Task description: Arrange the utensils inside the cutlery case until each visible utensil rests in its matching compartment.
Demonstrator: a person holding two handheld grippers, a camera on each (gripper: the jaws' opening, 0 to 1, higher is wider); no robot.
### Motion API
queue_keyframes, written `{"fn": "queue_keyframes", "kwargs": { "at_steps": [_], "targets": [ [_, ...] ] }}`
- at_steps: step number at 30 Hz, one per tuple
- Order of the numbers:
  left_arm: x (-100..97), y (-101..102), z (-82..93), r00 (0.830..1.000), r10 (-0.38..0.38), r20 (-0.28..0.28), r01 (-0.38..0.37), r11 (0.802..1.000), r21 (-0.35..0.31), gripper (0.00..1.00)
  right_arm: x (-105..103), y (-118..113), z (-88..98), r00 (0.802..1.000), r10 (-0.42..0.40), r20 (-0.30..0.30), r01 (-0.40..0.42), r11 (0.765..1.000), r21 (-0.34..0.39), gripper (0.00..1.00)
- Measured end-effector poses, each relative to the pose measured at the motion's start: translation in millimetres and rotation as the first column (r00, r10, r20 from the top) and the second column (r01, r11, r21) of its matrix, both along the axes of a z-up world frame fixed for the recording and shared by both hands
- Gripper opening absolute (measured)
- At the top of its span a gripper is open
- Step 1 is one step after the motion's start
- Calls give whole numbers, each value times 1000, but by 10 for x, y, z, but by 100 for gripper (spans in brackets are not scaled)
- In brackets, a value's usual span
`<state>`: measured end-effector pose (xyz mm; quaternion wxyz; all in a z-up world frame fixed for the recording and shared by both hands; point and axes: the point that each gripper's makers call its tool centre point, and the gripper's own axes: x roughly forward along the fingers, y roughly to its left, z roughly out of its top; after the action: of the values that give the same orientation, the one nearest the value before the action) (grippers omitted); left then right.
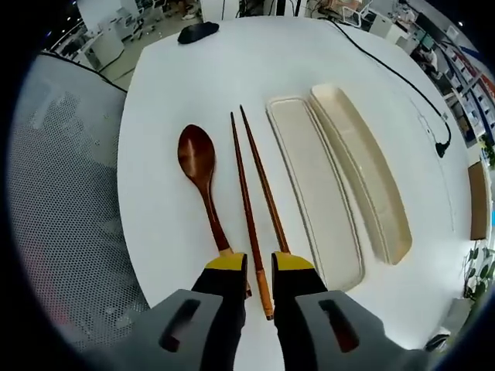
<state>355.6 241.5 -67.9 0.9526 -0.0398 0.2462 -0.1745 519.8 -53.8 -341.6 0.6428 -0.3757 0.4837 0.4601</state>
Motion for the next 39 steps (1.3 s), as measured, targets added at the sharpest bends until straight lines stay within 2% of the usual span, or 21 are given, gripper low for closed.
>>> {"fn": "queue_keyframes", "kwargs": {
  "at_steps": [6,8,17,20,27,31,34,37,39],
  "targets": [
    [-6,-24,-7,1000,-5,-1,5,1000,-1,84,6,-31,-88,999,32,-15,-33,999,-31,9],
    [-12,-27,-11,1000,-7,-4,7,1000,0,84,34,-49,-94,999,45,-4,-45,998,-47,10],
    [-29,24,-15,1000,8,-6,-8,1000,1,84,-17,12,-123,999,46,-26,-47,998,-36,9],
    [-25,34,-17,1000,11,-8,-11,1000,-1,84,-43,22,-156,997,67,-26,-69,996,-53,9],
    [5,34,-17,1000,8,-8,-8,1000,1,84,-44,-1,-231,999,21,-45,-22,999,-35,8],
    [40,15,-35,1000,5,-10,-5,1000,0,84,-39,-2,-239,998,56,-39,-57,998,-28,7],
    [61,-14,-23,1000,-1,-8,1,1000,-6,84,-14,4,-245,998,22,-53,-23,999,-27,6],
    [76,-32,-30,1000,-15,-10,15,1000,4,84,-33,20,-246,998,30,-46,-33,998,-50,3],
    [82,-30,-37,1000,-15,-13,15,1000,3,83,-6,50,-242,995,100,-6,-100,993,-62,1]
  ]
}}
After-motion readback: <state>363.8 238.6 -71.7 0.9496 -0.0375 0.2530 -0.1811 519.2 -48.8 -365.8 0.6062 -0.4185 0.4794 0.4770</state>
